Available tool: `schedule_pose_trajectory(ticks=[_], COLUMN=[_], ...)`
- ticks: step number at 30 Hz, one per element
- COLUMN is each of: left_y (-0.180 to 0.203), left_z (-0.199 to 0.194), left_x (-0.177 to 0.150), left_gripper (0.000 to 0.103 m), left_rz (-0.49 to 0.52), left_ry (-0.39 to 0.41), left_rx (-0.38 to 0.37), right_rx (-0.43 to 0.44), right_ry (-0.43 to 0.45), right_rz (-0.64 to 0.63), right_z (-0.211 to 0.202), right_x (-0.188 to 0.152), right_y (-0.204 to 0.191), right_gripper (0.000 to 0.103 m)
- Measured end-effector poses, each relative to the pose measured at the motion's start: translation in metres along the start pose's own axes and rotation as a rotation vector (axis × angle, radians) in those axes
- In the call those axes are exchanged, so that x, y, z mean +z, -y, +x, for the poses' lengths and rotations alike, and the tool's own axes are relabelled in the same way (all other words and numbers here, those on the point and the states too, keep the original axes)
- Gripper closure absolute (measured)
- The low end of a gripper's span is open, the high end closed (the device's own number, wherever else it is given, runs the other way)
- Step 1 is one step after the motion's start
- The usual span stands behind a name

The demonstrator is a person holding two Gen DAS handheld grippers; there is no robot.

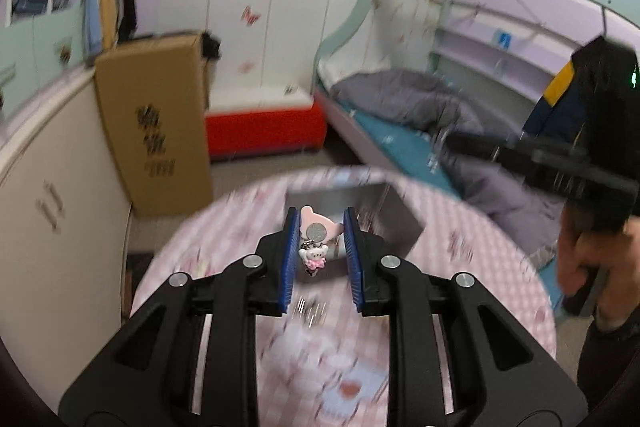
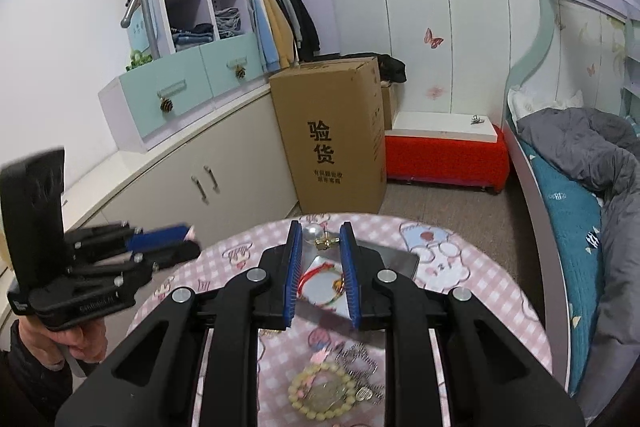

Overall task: Organize jewelry
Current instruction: 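Carry the pink charm into the grey box and open the left tool, then withdraw both tools from the box back over the jewelry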

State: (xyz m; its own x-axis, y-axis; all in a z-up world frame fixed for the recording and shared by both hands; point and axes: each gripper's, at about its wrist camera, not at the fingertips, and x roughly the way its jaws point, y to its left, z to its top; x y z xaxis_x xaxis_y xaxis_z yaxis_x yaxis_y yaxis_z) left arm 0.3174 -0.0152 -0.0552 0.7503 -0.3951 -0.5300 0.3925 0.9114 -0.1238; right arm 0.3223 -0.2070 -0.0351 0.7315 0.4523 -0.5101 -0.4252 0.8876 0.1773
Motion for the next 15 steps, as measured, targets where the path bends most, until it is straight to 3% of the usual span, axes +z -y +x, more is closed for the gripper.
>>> schedule_pose_trajectory(ticks=[5, 12, 13, 14, 15], left_y=[0.000, -0.002, -0.002, -0.003, -0.005], left_z=[0.037, 0.088, 0.091, 0.093, 0.091], left_x=[0.024, 0.028, 0.027, 0.027, 0.026], left_gripper=[0.081, 0.079, 0.061, 0.023, 0.009], left_rz=[-0.036, -0.063, -0.061, -0.067, -0.077], left_ry=[-0.021, -0.103, -0.115, -0.119, -0.096], left_rx=[-0.032, -0.024, -0.010, 0.012, 0.035], right_rx=[0.002, -0.018, -0.023, -0.031, -0.038], right_ry=[-0.026, -0.125, -0.138, -0.145, -0.146], right_rz=[0.035, 0.114, 0.129, 0.150, 0.164], right_z=[0.018, 0.061, 0.065, 0.068, 0.068], right_x=[0.007, -0.003, -0.005, -0.007, -0.008], right_y=[0.013, 0.036, 0.040, 0.045, 0.047], right_gripper=[0.085, 0.084, 0.076, 0.068, 0.047])
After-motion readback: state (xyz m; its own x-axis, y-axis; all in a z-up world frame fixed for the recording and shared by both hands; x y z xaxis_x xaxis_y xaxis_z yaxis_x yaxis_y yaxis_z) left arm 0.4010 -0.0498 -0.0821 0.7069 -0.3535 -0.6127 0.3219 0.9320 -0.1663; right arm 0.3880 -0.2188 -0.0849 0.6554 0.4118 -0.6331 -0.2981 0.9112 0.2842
